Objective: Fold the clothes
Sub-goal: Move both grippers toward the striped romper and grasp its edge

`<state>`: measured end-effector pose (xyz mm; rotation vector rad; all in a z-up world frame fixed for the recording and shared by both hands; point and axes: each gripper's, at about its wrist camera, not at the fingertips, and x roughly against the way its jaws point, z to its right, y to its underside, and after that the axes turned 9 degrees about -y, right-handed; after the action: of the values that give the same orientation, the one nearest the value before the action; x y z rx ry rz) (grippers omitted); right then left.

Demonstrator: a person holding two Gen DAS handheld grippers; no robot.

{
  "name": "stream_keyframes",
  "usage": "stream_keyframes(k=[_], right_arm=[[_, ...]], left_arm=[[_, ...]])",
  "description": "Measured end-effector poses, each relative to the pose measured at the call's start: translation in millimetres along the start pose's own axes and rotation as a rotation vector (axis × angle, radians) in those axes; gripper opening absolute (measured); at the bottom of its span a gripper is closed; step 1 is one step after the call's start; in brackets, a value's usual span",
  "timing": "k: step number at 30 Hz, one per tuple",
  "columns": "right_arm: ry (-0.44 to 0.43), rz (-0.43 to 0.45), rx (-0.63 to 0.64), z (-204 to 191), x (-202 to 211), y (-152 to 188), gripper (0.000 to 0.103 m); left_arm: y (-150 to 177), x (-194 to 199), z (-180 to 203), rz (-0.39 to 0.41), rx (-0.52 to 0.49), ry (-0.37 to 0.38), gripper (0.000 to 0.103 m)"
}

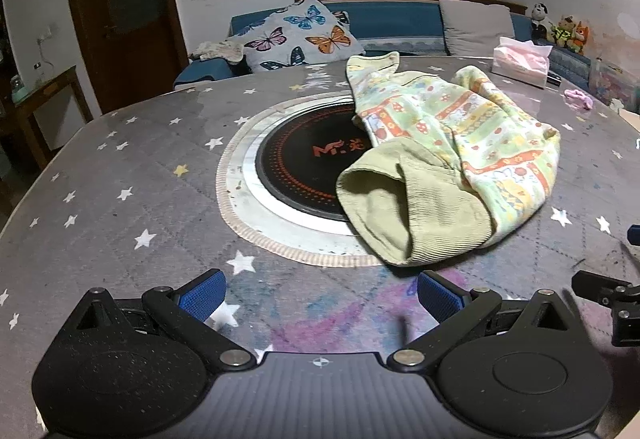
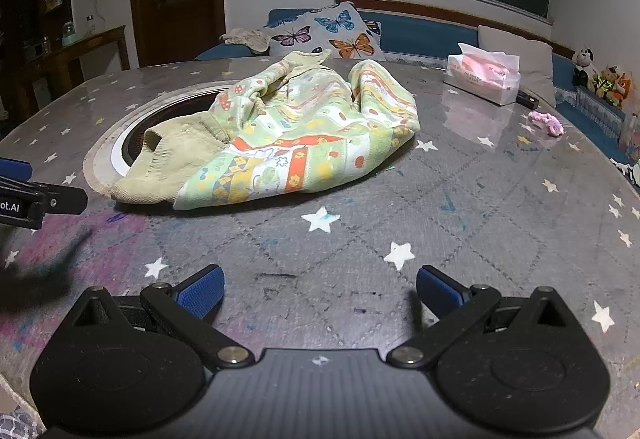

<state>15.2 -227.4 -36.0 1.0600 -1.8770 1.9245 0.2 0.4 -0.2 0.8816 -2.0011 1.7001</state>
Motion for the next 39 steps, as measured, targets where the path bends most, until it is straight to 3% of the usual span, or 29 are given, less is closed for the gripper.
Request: stream_keyframes(k=[8,24,39], right_arm=[[-0.001,-0.001,-0.005,-3.9,-1.5,1.8,0.103],[-0.016,-0.012,0.000,-3.4,-5.8,-2.4,0.103],[-0.062,-0.022,-0.005,6.1,-16.5,-23.4,0.103]], left_arm=[[0.5,-1.9,7.5,-0.018,-0.006,-0.018,0.103],[-5.7,-12.9,1.8,-0.016,-0.008,0.014,0.103],[-25.9,-24.1,3.6,0.002,-0.017,0.013,0.103]])
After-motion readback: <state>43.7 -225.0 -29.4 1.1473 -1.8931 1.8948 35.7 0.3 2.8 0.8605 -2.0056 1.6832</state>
